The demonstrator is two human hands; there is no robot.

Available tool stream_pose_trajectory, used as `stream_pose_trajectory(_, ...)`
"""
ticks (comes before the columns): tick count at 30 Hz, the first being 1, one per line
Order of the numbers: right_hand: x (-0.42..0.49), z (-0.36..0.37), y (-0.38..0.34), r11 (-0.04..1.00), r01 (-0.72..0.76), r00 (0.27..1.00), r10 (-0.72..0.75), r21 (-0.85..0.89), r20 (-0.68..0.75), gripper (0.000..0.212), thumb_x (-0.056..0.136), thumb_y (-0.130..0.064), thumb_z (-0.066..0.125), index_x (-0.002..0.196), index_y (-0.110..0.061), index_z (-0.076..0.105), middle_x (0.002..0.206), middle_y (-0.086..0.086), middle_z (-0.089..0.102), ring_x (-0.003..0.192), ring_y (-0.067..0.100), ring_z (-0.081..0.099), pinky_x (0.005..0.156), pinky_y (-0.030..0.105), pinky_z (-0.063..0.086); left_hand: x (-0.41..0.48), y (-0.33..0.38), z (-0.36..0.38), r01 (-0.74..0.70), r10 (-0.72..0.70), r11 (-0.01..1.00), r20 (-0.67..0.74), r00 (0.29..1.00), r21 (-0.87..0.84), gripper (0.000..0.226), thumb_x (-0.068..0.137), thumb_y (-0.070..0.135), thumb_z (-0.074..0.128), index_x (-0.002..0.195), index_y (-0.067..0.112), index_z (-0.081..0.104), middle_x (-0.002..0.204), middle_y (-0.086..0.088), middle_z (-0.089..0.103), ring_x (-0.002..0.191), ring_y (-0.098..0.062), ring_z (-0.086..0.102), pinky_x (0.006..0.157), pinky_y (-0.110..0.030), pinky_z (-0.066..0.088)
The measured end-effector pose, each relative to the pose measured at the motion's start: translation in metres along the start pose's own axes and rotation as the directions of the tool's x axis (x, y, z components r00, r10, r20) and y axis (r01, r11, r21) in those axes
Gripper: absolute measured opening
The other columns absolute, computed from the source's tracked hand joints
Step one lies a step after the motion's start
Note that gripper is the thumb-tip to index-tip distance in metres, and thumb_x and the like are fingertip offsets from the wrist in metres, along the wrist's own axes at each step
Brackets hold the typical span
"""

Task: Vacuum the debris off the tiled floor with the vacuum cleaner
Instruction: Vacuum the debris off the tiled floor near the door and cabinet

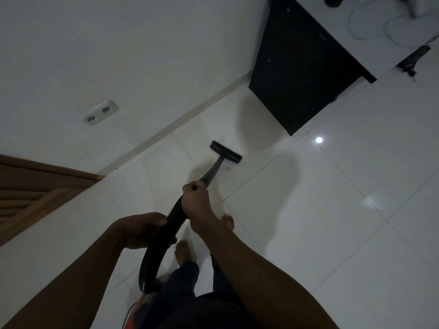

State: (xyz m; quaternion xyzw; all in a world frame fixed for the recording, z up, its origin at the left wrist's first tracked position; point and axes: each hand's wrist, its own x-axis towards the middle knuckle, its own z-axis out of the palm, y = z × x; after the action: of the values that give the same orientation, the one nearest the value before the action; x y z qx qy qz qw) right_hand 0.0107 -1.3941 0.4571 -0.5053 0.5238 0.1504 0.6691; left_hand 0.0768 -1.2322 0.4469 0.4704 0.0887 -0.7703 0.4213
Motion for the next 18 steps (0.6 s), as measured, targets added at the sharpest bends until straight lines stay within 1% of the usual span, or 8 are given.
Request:
stream_pose_trajectory(3,-0.004,0.014,-0.008,0.998,-0.013,0.999,0.016,-0.054,0.047,0.022,0.099,-0.030,0.043,0.114,-0.015,0.051,0.083,0.001,0.051,0.071,0.013,0.049,0.061,0.029,0.042,-0.012,-0.004,-0.002,-0.012,0.012,1.000,-0.070,0.997,-0.012,0.083,0.037,0.035,0.097,0.102,-0.003,0.062,0.088,-0.023,0.069,0.076,-0.031,0.068,0.072,-0.040,0.056)
stream_pose_trajectory(6,-0.004,0.026,-0.017,0.993,-0.006,0.999,0.011,-0.116,0.038,0.027,0.097,-0.030,0.043,0.118,-0.015,0.051,0.086,0.002,0.053,0.074,0.016,0.051,0.068,0.034,0.046,-0.021,-0.004,0.000,-0.025,0.024,1.000,-0.127,0.992,-0.001,0.100,0.030,0.043,0.097,0.113,0.000,0.060,0.090,-0.017,0.073,0.079,-0.027,0.069,0.075,-0.037,0.058)
stream_pose_trajectory(8,-0.004,0.030,-0.021,0.986,0.039,0.999,-0.037,-0.161,0.012,0.028,0.097,-0.030,0.042,0.117,-0.014,0.052,0.084,0.002,0.054,0.074,0.018,0.053,0.067,0.032,0.045,-0.024,-0.002,0.000,-0.055,0.054,0.998,-0.118,0.992,-0.001,0.097,0.031,0.045,0.097,0.111,0.002,0.065,0.091,-0.016,0.074,0.081,-0.027,0.069,0.078,-0.038,0.057)
stream_pose_trajectory(10,-0.005,0.036,-0.022,0.983,0.074,0.997,-0.073,-0.168,0.013,0.026,0.097,-0.030,0.041,0.114,-0.015,0.052,0.084,0.001,0.055,0.076,0.019,0.055,0.068,0.034,0.046,-0.028,-0.002,-0.007,-0.092,0.092,0.996,-0.094,0.991,-0.001,0.076,0.035,0.043,0.097,0.097,0.005,0.076,0.092,-0.018,0.072,0.084,-0.028,0.068,0.082,-0.040,0.053)
stream_pose_trajectory(12,-0.008,0.037,-0.019,0.985,0.073,0.997,-0.071,-0.157,0.017,0.024,0.098,-0.029,0.040,0.114,-0.015,0.052,0.084,0.001,0.056,0.076,0.017,0.056,0.069,0.034,0.048,-0.032,-0.003,-0.010,-0.103,0.103,0.995,-0.068,0.992,0.005,0.061,0.041,0.040,0.095,0.090,0.007,0.078,0.094,-0.019,0.071,0.087,-0.030,0.067,0.084,-0.042,0.052)
stream_pose_trajectory(13,-0.008,0.039,-0.020,0.985,0.074,0.997,-0.072,-0.156,0.019,0.024,0.099,-0.028,0.040,0.115,-0.015,0.052,0.084,0.001,0.056,0.075,0.016,0.055,0.066,0.032,0.047,-0.034,-0.002,-0.011,-0.100,0.100,0.995,-0.068,0.993,0.013,0.063,0.042,0.039,0.095,0.092,0.005,0.077,0.095,-0.020,0.071,0.087,-0.030,0.067,0.084,-0.042,0.052)
stream_pose_trajectory(15,-0.007,0.042,-0.022,0.984,0.061,0.998,-0.059,-0.165,0.016,0.024,0.099,-0.028,0.039,0.116,-0.015,0.051,0.082,0.002,0.055,0.072,0.016,0.054,0.061,0.029,0.045,-0.036,-0.002,-0.010,-0.086,0.087,0.996,-0.100,0.991,0.012,0.080,0.038,0.042,0.096,0.102,0.001,0.070,0.094,-0.019,0.071,0.083,-0.028,0.068,0.081,-0.039,0.054)
stream_pose_trajectory(18,-0.004,0.051,-0.032,0.983,0.036,0.999,-0.033,-0.180,0.017,0.026,0.098,-0.029,0.040,0.116,-0.015,0.052,0.084,0.004,0.055,0.074,0.020,0.055,0.067,0.034,0.047,-0.039,0.002,-0.008,-0.093,0.091,0.996,-0.138,0.986,-0.012,0.098,0.030,0.047,0.096,0.109,0.002,0.061,0.089,-0.015,0.073,0.075,-0.024,0.068,0.073,-0.035,0.056)
